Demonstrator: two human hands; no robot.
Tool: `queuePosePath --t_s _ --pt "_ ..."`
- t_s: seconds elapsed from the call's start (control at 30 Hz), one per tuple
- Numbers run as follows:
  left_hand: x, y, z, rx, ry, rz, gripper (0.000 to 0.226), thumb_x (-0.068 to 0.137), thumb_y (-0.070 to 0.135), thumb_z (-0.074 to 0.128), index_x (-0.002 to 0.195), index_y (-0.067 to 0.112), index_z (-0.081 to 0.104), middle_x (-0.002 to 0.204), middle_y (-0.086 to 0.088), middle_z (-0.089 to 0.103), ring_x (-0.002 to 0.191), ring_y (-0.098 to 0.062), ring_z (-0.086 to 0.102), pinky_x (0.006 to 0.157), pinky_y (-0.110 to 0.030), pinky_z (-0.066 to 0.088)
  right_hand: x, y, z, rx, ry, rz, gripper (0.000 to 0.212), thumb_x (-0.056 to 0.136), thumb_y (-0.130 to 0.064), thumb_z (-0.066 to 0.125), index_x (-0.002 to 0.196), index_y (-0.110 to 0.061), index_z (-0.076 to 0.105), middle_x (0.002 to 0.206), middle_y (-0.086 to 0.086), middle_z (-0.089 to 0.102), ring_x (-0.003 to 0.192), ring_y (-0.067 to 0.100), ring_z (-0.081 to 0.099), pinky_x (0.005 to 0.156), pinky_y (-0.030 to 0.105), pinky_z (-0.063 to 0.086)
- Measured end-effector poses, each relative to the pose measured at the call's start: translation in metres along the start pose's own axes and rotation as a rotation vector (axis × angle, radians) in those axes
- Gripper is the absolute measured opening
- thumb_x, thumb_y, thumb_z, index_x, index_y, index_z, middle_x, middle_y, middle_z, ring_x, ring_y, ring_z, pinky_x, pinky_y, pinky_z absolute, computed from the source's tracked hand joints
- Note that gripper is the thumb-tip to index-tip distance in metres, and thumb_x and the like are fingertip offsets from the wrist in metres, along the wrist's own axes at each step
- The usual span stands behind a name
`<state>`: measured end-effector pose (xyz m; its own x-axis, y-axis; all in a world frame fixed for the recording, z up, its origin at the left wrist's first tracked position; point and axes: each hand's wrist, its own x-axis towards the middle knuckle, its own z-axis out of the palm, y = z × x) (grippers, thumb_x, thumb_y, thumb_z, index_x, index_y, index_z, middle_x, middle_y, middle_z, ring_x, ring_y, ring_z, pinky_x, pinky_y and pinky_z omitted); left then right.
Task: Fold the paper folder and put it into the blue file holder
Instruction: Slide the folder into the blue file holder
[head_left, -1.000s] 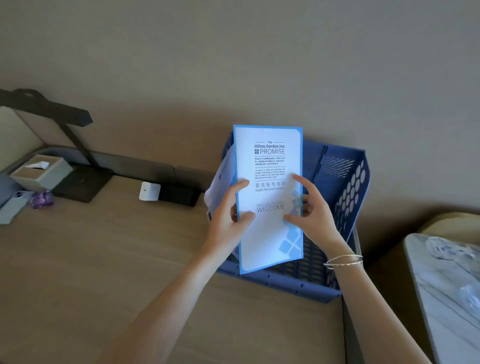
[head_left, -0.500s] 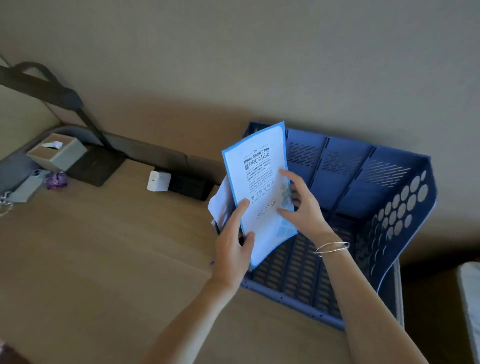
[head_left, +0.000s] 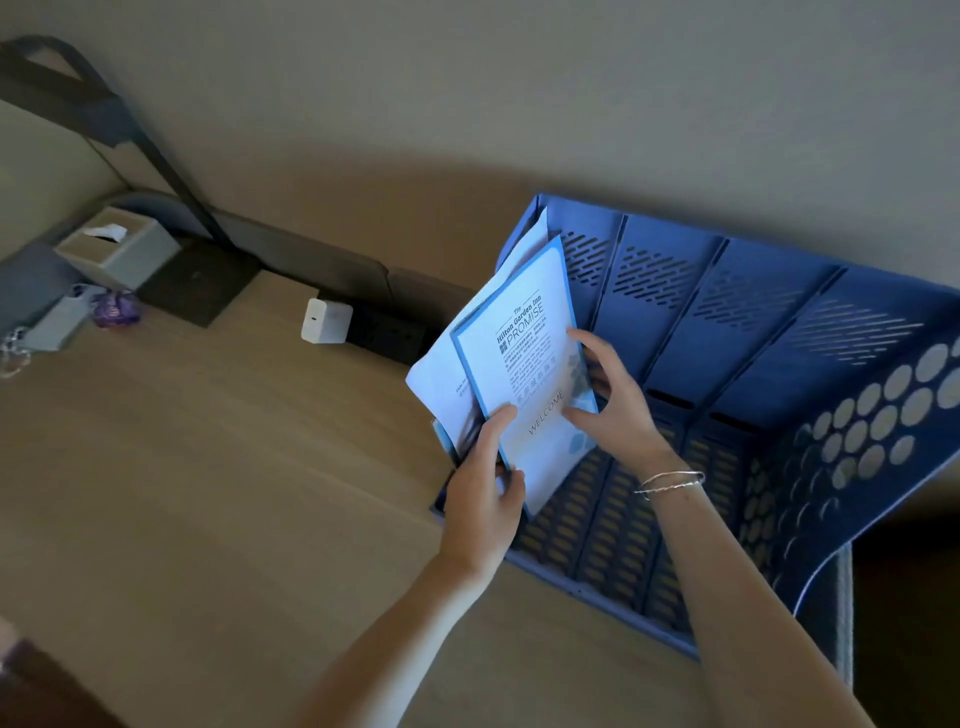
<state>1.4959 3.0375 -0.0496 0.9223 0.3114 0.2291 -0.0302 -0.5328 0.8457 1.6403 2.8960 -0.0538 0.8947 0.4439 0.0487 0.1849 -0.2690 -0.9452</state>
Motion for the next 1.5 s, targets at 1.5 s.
queuePosePath --t_s 1.5 --pt "-0.016 0.017 0.002 0.067 0.05 -0.096 0.07 0.093 0.0 0.058 0.14 0.043 0.03 0.144 0.021 0.04 0.135 -0.006 0.045 0.104 -0.027 0.044 -0.006 0.003 0.001 -0.015 -0.043 0.002 0.086 0.082 0.002 0.072 0.15 -0.04 0.039 0.15 -0.008 0.048 0.137 0.006 0.044 0.116 0.036 0.039"
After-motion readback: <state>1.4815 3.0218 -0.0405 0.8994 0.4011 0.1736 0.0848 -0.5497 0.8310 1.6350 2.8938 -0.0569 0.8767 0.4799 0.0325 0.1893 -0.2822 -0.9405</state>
